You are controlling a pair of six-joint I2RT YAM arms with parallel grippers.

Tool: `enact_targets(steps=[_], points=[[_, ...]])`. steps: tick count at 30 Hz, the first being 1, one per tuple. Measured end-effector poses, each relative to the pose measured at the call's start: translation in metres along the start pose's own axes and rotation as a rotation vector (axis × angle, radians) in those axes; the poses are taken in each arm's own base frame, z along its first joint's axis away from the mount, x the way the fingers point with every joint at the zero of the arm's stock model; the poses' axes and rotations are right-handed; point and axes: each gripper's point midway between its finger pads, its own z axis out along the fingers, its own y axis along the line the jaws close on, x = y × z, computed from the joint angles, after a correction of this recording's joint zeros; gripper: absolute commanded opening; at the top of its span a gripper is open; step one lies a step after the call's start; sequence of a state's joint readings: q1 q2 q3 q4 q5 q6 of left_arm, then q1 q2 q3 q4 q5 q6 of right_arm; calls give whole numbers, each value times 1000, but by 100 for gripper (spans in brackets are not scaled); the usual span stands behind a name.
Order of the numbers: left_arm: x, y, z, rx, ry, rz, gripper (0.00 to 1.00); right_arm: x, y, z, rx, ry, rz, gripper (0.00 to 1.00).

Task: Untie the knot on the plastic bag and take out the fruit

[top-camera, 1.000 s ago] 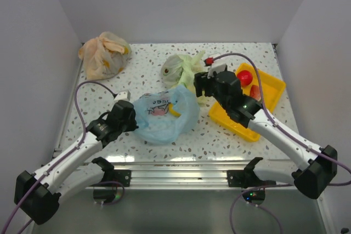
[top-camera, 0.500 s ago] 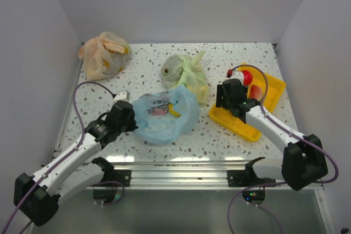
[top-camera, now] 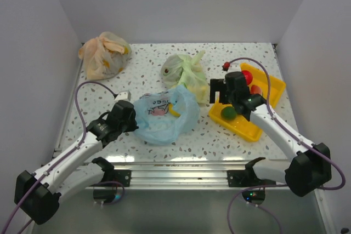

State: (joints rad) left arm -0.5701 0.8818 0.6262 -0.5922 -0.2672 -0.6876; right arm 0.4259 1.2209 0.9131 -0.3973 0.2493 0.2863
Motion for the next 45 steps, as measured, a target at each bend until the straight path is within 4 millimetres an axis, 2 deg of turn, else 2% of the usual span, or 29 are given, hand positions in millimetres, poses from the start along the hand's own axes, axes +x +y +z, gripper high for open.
enact_targets(steps=[5, 8, 10, 12, 15, 21, 23, 24, 25, 26, 29, 30, 33, 36, 39, 41, 43, 45], points=[[1, 0, 3, -3, 9, 3, 0, -48, 78, -38, -264, -109, -88, 99], [1, -1, 3, -3, 9, 2, 0, -60, 122, -59, -421, -141, -126, 99], [1, -1, 3, -3, 9, 2, 0, -62, 142, -65, -492, -144, -141, 99], [2, 0, 3, -2, 8, 2, 0, -59, 154, -62, -521, -127, -153, 99], [2, 0, 2, -1, 6, 1, 0, -44, 166, -45, -530, -66, -173, 99], [4, 2, 2, 0, 5, 1, 0, -4, 169, -5, -489, 73, -204, 99], [4, 2, 2, 1, 4, 0, 0, 12, 167, 9, -470, 114, -215, 86], [4, 2, 2, 2, 3, 0, 0, 17, 166, 13, -462, 129, -222, 75], [4, 2, 2, 2, 3, 0, 0, 25, 166, 20, -454, 152, -233, 61], [4, 2, 1, 2, 3, 0, 0, 30, 166, 23, -453, 168, -241, 30], [5, 2, 2, 2, 2, -1, 0, 41, 168, 27, -476, 206, -259, 1], [5, 2, 2, 3, 3, 0, 0, 43, 170, 25, -490, 213, -266, 0], [7, 2, 5, 4, 6, -1, 0, 33, 185, 9, -543, 203, -290, 0], [7, 1, 8, 2, 7, -5, 0, 10, 217, -25, -631, 136, -343, 0], [7, 0, 10, 0, 7, -8, 0, -14, 262, -84, -779, 29, -406, 0], [7, 1, 11, -6, 7, -8, 0, -24, 282, -122, -866, -33, -433, 0], [6, 1, 12, -10, 5, -10, 0, -28, 290, -147, -925, -74, -450, 0], [6, 2, 12, -14, 2, -16, 0, -32, 287, -153, -925, -93, -451, 0]])
